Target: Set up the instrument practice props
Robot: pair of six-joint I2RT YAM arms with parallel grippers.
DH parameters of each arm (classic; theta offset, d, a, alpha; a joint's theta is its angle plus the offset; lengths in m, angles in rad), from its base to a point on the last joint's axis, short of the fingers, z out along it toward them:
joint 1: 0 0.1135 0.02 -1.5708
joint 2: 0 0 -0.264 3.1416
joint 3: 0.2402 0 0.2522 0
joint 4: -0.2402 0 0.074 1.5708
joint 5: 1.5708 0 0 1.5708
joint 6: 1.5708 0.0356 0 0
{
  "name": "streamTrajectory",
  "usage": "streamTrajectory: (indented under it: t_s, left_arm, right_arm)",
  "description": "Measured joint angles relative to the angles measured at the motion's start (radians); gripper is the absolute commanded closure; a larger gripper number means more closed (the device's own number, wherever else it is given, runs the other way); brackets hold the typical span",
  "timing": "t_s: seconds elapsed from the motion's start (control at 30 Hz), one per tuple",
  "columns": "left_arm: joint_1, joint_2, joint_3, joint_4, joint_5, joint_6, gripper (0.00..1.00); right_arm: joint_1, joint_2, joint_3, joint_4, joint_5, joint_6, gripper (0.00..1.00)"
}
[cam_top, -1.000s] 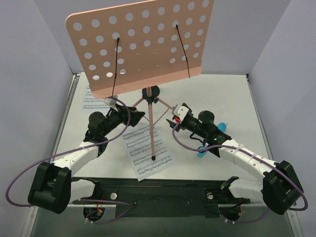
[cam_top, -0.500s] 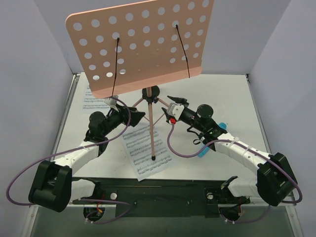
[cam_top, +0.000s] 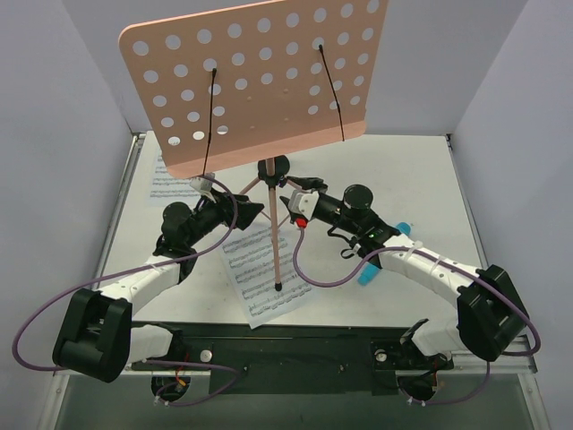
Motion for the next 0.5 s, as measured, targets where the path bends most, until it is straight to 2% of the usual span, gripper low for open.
streamTrajectory:
  t_s: [0.3, 0.5]
  left_arm:
    - [0.0, 0.0, 0.0, 0.008, 0.0, -0.002, 0.16]
    - [0.0, 0.003, 0.0, 0.018, 0.003, -0.002, 0.16]
  right_arm:
    - [0.017, 0.037, 0.034, -0.014, 0.002, -0.045, 0.68]
    - [0.017, 0.038, 0.037, -0.025, 0.009, -0.082, 0.68]
